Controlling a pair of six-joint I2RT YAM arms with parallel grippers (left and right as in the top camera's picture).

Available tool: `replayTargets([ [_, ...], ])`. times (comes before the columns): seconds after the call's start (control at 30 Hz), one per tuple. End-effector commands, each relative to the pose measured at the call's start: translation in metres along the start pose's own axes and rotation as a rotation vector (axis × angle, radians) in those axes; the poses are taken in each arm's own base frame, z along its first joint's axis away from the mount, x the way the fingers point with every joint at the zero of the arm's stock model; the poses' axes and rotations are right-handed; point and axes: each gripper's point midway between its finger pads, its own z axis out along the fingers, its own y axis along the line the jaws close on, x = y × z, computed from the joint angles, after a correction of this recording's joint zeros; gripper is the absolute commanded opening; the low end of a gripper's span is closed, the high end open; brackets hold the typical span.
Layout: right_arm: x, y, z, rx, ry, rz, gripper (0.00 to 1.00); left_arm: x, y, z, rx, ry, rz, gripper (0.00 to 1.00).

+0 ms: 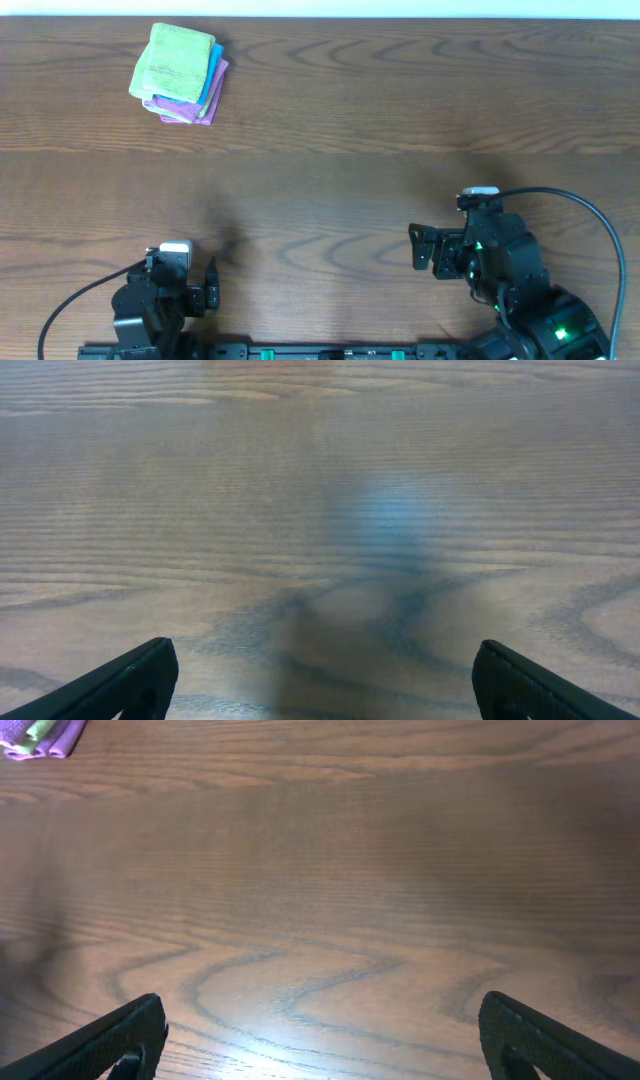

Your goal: Fold the cloth

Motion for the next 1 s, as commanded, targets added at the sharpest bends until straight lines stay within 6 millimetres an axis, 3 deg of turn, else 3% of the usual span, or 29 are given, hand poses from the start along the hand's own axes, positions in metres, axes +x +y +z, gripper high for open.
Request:
replayTargets([
  [0.0,-0.002,-0.004,-0.001,0.014,-0.011,0.022,0.99,0.0,0.001,-0.001,-0.006,-0.007,0.021,0.95],
  [0.33,-0.003,-0.006,-0.006,0.015,-0.029,0.024,0.99,0.0,0.001,-0.001,-0.006,-0.007,0.021,0.95],
  [0.5,-0.009,-0.037,-0.015,0.127,-0.129,0.074,0.99,0.0,0.001,-0.001,-0.006,-0.007,0.021,0.95],
  [0.7,0.009,-0.071,-0.017,0.209,-0.201,0.043,0.99,0.0,0.001,-0.001,-0.006,-0.007,0.021,0.95],
  [0.97,0.025,-0.094,-0.015,0.27,-0.254,-0.065,0.99,0.0,0.001,-0.001,-0.006,-0.007,0.021,0.95],
])
